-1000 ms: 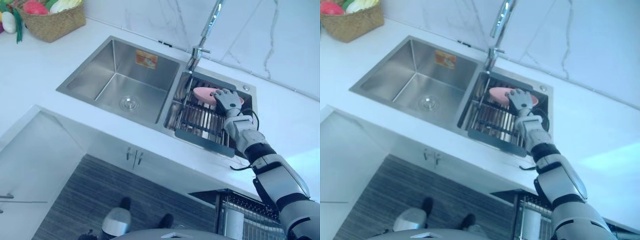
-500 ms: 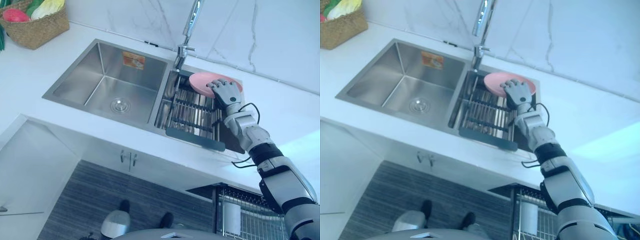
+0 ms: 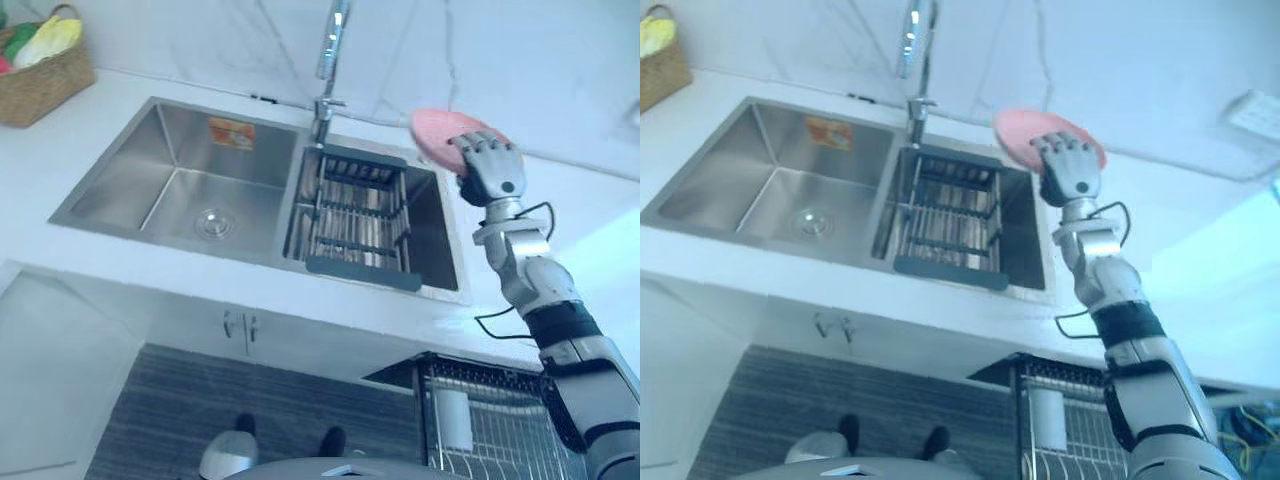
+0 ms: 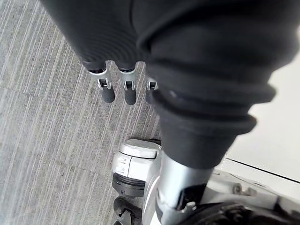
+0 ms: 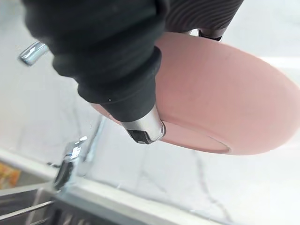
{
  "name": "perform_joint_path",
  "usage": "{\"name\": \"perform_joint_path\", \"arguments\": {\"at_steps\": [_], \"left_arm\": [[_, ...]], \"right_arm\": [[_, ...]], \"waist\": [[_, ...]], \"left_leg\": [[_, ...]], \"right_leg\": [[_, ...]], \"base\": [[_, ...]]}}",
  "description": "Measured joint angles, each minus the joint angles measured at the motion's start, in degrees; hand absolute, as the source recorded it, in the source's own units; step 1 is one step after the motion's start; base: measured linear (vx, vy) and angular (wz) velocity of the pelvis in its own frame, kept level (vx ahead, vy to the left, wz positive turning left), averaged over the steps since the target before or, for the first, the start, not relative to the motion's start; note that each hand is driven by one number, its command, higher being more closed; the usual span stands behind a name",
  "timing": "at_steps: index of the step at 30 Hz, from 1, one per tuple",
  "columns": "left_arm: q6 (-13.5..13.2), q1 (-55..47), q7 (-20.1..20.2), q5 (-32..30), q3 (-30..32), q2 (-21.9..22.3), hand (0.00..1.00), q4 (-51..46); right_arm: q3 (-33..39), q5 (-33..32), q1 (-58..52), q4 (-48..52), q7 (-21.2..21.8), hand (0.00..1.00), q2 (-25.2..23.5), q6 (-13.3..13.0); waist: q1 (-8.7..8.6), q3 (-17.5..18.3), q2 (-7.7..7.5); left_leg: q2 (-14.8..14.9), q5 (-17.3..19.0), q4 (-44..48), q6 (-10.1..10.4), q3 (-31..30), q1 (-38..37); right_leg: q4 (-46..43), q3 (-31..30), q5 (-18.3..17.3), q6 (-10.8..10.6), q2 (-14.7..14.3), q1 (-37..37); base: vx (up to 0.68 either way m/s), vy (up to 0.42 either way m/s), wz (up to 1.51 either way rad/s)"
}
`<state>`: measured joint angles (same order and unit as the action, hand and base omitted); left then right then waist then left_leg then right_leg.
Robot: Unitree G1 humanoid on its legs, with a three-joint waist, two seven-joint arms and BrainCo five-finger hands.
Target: Walk over to the sink, pick up the cup, carry it to the dishwasher, place the cup inside the dishwasher, then close the dishwasher door
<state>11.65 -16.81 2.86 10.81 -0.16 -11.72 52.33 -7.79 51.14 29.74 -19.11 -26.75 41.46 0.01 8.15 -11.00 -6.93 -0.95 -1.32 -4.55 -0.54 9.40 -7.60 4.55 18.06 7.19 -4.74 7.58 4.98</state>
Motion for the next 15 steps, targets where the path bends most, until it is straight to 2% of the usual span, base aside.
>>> {"name": "perform_joint_path", "arguments": {"at_steps": [4,5,7,9,10,11,13,14,15], "left_arm": [[0.0,-1.4,0.0,-1.0,0.0,0.0,0.0,0.1],[0.0,-1.6,0.1,-1.0,0.0,0.0,0.0,0.1],[0.3,-2.2,0.3,-1.5,0.1,-0.4,0.0,0.4],[1.1,-2.0,0.4,-2.0,0.1,-0.7,0.0,0.8],[1.8,-1.8,0.3,-2.1,0.1,-0.8,0.0,0.8],[2.4,-1.6,0.3,-1.9,0.1,-0.7,0.0,1.2],[3.6,-0.5,0.0,-1.9,0.0,-0.7,0.0,1.2],[4.2,-0.2,-0.1,-1.8,0.0,-0.9,0.0,1.3],[4.6,0.1,-0.3,-0.9,0.0,-1.5,0.0,1.2]], "right_arm": [[10.2,-4.8,-11.4,6.3,-0.2,1.0,0.2,4.2],[11.3,-5.5,-12.9,6.8,-0.3,1.0,0.2,4.8],[14.4,-7.7,-17.2,7.0,-2.4,1.0,0.2,5.6],[16.6,-10.0,-20.3,7.1,-4.0,1.0,0.2,6.1],[17.8,-11.3,-22.2,7.0,-5.1,1.0,0.0,6.1],[18.1,-12.7,-23.5,7.0,-6.1,1.0,-0.4,6.1],[18.1,-13.9,-25.3,6.5,-7.0,1.0,-1.1,6.3],[18.2,-14.9,-25.3,6.0,-7.7,1.0,-1.8,6.2],[18.2,-15.6,-25.2,4.6,-9.4,1.0,-2.8,5.8]], "waist": [[-2.58,1.2,-0.66],[-2.84,1.3,-0.87],[-4.54,1.9,-1.88],[-5.74,2.1,-2.61],[-6.4,2.3,-2.71],[-7.01,2.5,-1.65],[-8.2,2.5,-0.64],[-8.63,2.1,0.03],[-8.62,2.6,-1.17]], "left_leg": [[-0.2,1.5,0.0,-0.1,6.4,-0.9],[-0.2,1.6,0.0,-0.2,7.3,-0.9],[-0.5,1.9,0.0,-0.3,10.7,-0.8],[-0.6,2.2,0.0,-0.3,13.5,-0.7],[0.0,2.4,-0.1,-0.4,15.4,-0.5],[1.7,3.0,-0.3,-1.0,17.3,0.2],[4.1,2.9,-0.3,-0.9,18.2,0.9],[4.9,3.0,0.2,-0.6,18.4,1.4],[5.5,4.1,2.9,0.1,19.1,2.8]], "right_leg": [[-1.0,-7.0,1.3,-0.2,-0.1,-3.2],[-1.2,-8.2,1.2,-0.3,-0.1,-3.9],[-1.7,-10.8,1.1,-0.5,-0.1,-6.2],[-1.5,-10.7,0.7,-0.7,0.0,-7.8],[-1.3,-9.3,-1.0,-1.4,0.0,-8.4],[-2.3,-6.5,-3.7,-0.7,-0.1,-9.1],[-9.0,-2.3,-2.6,3.8,-0.8,-10.3],[-11.9,-1.2,-3.4,4.5,-0.8,-10.6],[-13.5,-0.2,-3.8,4.9,-0.3,-10.2]], "base": [[-0.05,0.069,-0.81],[-0.06,0.083,-0.92],[-0.06,0.087,-0.87],[-0.06,0.069,-0.85],[-0.06,0.048,-0.84],[-0.07,0.048,-0.81],[-0.02,0.048,-0.49],[0.08,0.006,-0.39],[0.1,-0.042,-0.32]]}}
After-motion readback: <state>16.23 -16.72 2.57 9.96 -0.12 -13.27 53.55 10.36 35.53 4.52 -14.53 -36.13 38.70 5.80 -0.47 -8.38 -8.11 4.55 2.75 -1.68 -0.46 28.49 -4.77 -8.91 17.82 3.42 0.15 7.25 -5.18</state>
